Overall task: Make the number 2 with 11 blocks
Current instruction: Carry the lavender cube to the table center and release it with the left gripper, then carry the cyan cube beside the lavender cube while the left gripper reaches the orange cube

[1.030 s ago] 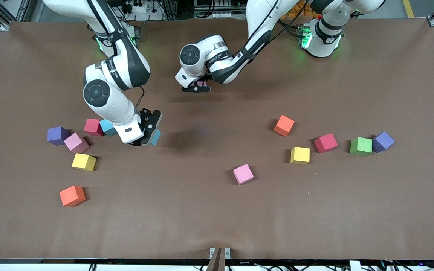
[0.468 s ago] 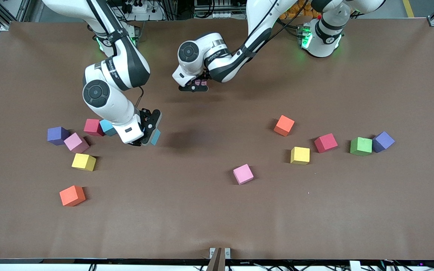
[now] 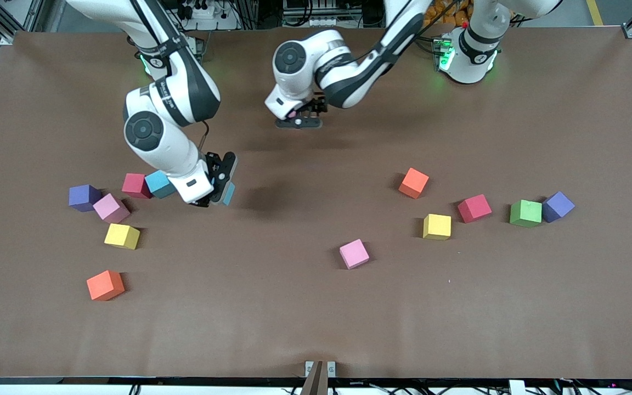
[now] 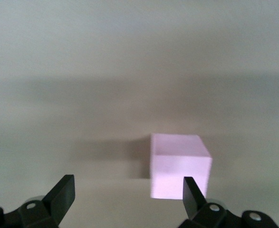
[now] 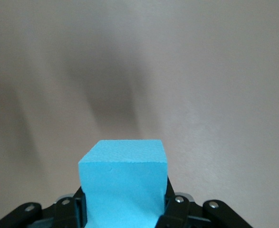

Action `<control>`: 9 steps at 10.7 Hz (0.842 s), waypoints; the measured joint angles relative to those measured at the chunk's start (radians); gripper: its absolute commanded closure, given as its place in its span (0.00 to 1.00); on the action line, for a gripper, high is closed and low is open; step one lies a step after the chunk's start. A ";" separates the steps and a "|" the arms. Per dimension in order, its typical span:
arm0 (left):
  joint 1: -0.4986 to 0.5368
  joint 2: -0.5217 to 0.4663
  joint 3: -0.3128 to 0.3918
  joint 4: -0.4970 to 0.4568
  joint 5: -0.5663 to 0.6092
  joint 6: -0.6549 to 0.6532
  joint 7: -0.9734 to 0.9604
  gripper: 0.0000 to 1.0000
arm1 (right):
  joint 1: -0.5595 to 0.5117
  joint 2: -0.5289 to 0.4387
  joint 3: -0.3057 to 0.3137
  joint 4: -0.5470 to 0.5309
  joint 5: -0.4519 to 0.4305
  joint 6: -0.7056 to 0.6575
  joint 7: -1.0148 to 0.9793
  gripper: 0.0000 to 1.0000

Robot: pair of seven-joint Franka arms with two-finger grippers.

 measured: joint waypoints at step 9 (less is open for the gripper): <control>0.513 -0.249 0.082 -0.031 0.035 -0.240 0.371 0.00 | 0.299 -0.046 -0.118 -0.157 0.000 0.061 -0.022 0.65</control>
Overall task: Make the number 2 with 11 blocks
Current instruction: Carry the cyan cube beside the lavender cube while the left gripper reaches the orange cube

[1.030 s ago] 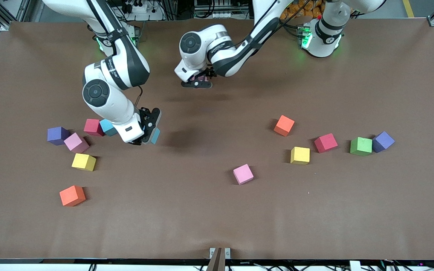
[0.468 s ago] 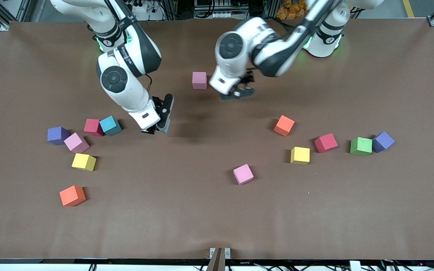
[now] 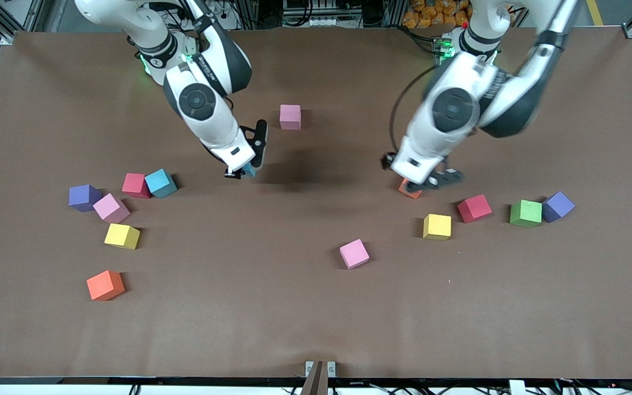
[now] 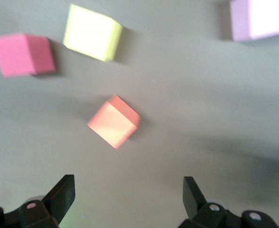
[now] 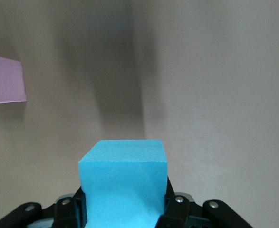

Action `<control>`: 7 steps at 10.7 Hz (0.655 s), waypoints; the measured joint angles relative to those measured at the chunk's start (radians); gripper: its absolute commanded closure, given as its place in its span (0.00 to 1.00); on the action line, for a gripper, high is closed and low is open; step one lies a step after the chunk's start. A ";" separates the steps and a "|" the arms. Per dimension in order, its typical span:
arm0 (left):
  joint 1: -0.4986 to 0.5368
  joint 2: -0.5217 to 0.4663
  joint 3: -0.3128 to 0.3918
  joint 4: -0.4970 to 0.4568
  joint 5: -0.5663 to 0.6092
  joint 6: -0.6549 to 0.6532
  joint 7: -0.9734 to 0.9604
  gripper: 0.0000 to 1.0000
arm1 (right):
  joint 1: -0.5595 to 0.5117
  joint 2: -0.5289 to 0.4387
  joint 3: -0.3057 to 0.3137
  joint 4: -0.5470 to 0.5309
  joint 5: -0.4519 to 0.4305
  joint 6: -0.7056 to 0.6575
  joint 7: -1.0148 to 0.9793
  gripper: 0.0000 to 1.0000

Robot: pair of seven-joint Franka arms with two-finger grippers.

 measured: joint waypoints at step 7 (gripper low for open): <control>-0.011 0.120 0.145 -0.004 0.018 0.091 0.181 0.00 | 0.119 -0.039 0.117 -0.255 0.001 0.235 0.224 0.65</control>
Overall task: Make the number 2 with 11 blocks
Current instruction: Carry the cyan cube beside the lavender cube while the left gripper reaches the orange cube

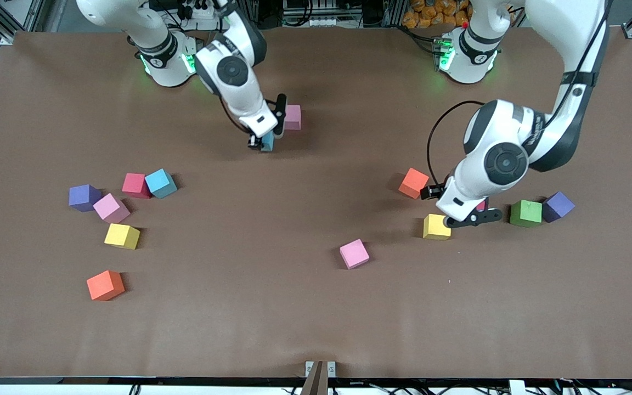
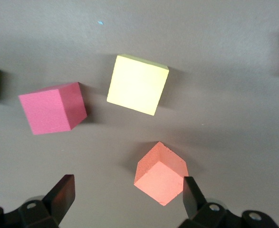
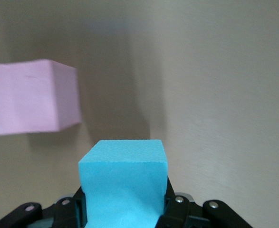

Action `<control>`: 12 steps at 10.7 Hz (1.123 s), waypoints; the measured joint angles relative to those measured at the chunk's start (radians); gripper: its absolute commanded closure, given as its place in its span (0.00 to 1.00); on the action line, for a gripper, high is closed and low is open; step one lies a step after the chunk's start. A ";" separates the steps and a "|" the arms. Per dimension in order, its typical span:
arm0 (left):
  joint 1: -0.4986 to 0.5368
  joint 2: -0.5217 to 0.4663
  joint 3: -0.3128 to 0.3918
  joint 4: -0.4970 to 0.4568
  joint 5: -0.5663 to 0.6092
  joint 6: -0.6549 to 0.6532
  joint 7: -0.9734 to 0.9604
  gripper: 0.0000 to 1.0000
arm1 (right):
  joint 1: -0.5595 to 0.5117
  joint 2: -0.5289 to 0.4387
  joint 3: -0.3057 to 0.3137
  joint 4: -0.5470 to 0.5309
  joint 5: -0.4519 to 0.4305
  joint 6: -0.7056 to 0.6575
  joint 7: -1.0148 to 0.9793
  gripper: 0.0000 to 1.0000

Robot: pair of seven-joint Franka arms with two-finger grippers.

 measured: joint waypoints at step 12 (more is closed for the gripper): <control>-0.016 0.023 0.007 -0.004 0.000 0.001 -0.001 0.00 | 0.080 -0.010 0.014 -0.122 0.000 0.136 0.067 0.65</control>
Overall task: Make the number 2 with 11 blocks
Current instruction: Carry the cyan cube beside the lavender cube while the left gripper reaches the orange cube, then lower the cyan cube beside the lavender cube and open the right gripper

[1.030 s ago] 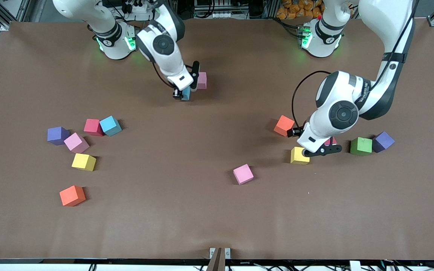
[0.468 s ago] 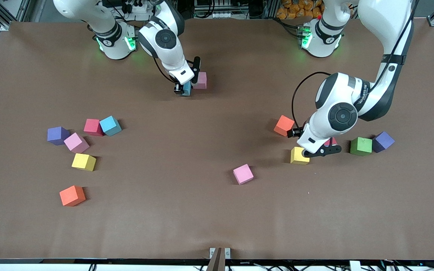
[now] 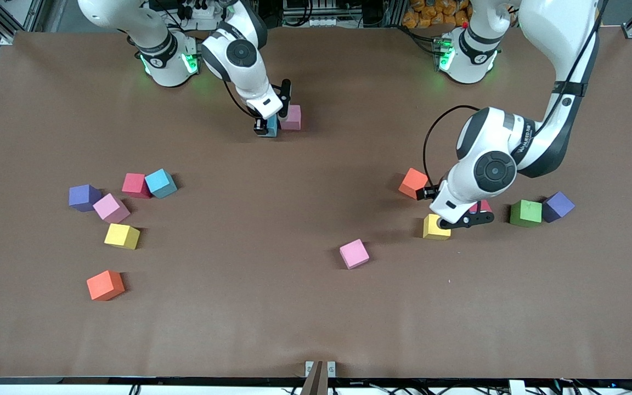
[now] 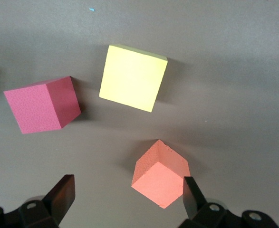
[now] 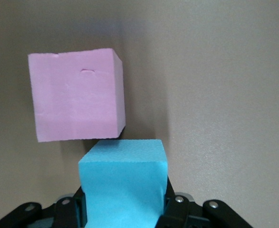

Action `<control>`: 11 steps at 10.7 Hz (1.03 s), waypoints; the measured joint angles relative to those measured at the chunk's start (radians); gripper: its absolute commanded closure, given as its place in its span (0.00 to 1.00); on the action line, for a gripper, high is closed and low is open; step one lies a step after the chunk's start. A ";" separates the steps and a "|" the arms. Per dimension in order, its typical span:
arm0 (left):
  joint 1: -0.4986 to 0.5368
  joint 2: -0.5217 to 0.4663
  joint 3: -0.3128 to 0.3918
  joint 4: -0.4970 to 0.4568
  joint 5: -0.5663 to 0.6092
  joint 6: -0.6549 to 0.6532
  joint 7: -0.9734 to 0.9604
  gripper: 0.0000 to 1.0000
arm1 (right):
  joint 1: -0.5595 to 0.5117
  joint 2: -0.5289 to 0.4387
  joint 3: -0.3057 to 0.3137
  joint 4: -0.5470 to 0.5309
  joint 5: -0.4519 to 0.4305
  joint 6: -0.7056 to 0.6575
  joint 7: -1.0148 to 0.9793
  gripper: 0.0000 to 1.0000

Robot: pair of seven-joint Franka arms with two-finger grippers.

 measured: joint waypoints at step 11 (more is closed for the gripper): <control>-0.008 0.034 0.002 -0.006 0.000 0.000 0.000 0.00 | 0.038 0.000 0.005 -0.018 0.000 0.035 0.050 0.65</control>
